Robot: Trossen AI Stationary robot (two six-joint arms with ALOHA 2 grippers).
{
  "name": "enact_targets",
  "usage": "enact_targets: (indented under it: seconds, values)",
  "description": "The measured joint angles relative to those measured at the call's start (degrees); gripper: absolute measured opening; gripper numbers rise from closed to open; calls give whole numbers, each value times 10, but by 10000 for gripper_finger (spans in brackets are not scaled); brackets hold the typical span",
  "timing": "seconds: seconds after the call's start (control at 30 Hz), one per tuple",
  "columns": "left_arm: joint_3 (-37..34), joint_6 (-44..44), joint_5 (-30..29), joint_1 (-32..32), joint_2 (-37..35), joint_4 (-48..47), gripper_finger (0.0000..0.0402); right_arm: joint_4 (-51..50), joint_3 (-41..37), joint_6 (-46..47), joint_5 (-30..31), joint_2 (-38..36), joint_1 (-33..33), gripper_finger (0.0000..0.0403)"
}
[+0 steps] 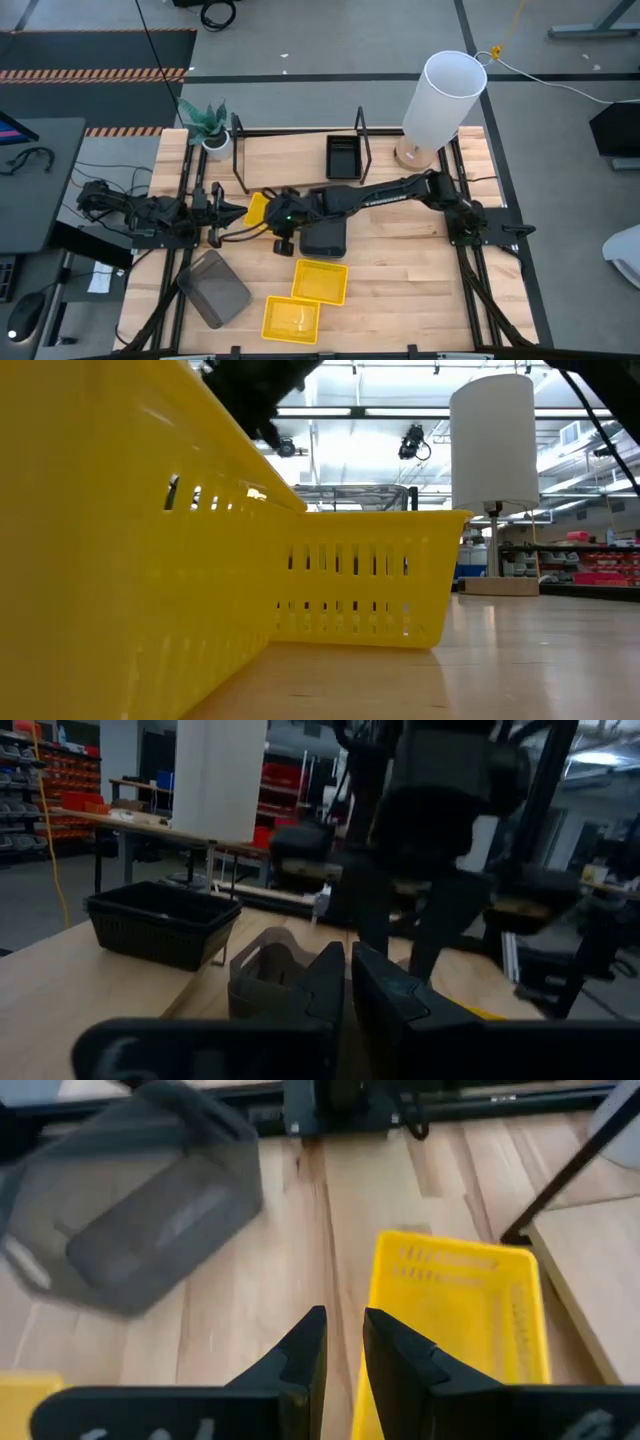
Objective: Stack baskets on shelf by color
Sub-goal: Adjust the black bin on the table
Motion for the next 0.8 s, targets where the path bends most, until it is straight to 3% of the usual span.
enact_targets:
  seconds: [0.23,0.47,0.8]
  values:
    - [0,0,0,0,10,0,34,-10,1,29,9,23,8,74]
    - [0,0,0,0,14,0,32,-28,1,-10,19,47,4,76]
    - [0,0,0,0,17,0,34,-32,1,-45,17,64,-2,124]
